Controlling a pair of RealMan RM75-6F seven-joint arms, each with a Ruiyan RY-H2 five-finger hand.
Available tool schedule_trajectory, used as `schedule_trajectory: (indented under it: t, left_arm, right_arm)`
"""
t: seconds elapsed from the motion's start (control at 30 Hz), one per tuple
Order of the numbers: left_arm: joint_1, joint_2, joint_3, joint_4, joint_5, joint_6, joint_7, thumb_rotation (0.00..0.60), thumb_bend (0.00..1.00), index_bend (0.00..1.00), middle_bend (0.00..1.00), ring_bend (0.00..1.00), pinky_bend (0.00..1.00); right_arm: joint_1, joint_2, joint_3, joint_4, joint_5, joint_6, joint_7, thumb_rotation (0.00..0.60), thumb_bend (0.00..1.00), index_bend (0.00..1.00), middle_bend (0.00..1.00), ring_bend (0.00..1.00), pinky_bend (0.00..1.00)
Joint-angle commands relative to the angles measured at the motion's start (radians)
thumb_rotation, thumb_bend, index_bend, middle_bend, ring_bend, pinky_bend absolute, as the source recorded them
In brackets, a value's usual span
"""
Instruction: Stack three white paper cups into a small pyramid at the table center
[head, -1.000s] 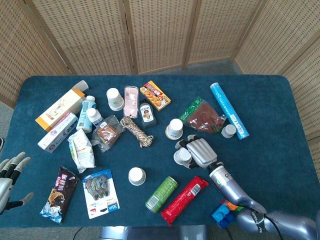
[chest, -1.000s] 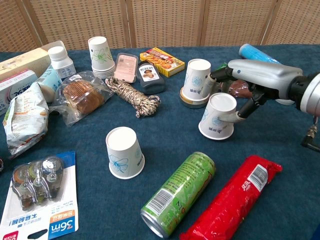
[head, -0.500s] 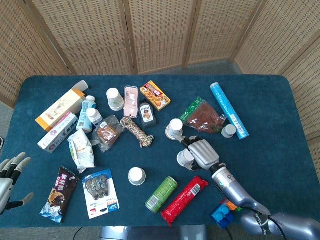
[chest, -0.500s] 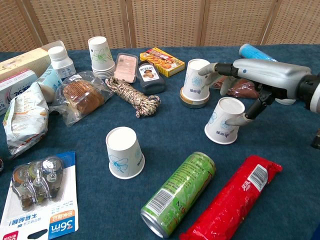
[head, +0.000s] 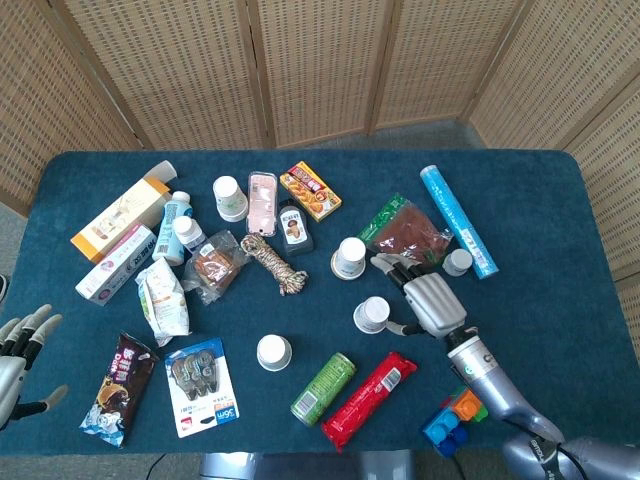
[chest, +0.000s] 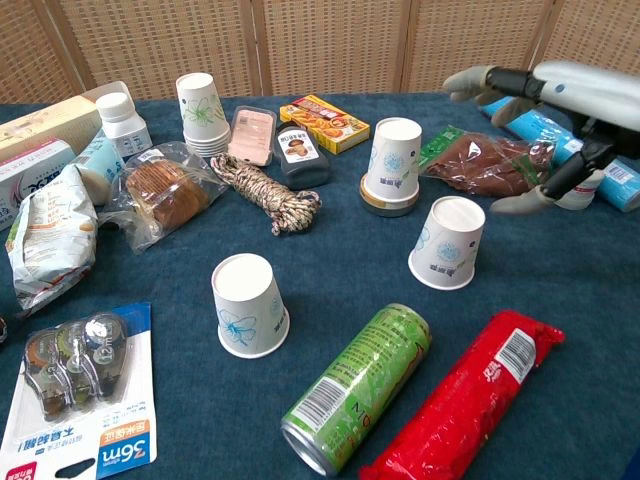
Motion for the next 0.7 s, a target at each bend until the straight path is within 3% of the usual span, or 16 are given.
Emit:
schedule_trajectory:
  t: [0.03,0.27,0.47,0.7]
  left_arm:
    - [0.000,-0.001,0.001,-0.001,0.002,0.000,0.001,0.600,0.27,0.00,0.00,0.00,0.00]
    - [0.003,0.002,0.002,-0.003,0.008,0.008,-0.005,0.600,0.27,0.00,0.00,0.00,0.00]
    - [-0.001,0.003,0.002,-0.004,0.012,0.005,-0.005,0.600,0.27,0.00,0.00,0.00,0.00]
    - [-0.013,0.003,-0.002,-0.010,0.019,-0.002,-0.020,0.600,0.27,0.00,0.00,0.00,0.00]
  right_arm:
    - [-0.040,0.031,0.009,0.018,-0.041,0.085,0.055,0.600,0.16,0.00,0.06,0.11,0.21]
    - [-0.114,0.063,0.024,0.066,-0.043,0.213,0.147,0.600,0.15,0.01,0.08,0.12,0.21]
    - [-0.199,0.096,0.012,0.051,0.011,0.266,0.225,0.600,0.14,0.00,0.02,0.08,0.18]
    - [-0.287,0.103,-0.014,0.067,-0.018,0.371,0.241,0.600,0.14,0.00,0.02,0.08,0.18]
